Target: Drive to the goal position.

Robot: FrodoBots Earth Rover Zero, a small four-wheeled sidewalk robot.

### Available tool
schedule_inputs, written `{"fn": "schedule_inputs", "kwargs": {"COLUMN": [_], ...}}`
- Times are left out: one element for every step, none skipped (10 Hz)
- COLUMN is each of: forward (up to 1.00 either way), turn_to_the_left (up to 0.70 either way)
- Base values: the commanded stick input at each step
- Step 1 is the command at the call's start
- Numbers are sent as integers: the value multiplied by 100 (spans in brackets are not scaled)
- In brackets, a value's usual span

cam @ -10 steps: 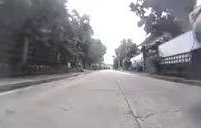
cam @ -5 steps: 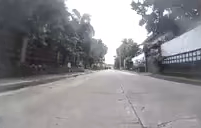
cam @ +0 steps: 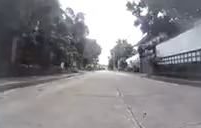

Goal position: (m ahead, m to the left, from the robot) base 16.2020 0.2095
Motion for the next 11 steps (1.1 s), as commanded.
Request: {"fn": "schedule_inputs", "kwargs": {"forward": [50,50,50,50,50,50,50,50,50,50,50], "turn_to_the_left": [-15,-7,0,0,0,0,0,0,0,0,0]}}
